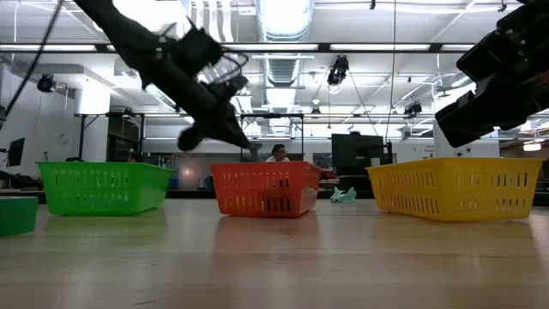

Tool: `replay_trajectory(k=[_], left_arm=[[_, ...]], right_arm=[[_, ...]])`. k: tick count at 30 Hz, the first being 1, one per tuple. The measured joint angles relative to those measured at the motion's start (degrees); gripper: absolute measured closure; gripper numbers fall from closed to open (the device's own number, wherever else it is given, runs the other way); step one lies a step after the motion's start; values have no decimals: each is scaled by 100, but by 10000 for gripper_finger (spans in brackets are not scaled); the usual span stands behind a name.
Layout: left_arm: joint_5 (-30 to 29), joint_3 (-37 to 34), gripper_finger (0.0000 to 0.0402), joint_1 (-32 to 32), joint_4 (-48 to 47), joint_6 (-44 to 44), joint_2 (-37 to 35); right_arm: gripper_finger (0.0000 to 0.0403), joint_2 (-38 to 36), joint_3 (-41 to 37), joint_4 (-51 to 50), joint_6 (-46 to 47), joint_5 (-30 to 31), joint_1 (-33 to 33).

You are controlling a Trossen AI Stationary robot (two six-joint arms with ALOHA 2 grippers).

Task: Pick and place Stapler, Stapler remover, tape
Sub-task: Put the black staple remover into the green bin

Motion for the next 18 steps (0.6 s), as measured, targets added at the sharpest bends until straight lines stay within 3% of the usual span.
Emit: replay_trajectory(k=[11, 18], left_arm=[[-1006, 0, 400, -1456, -2979, -287, -2060], [-1189, 0, 398, -2403, -4355, -937, -2674]], right_arm=[[394, 0, -7, 0, 17, 0, 0], [394, 0, -11, 2, 13, 0, 0]])
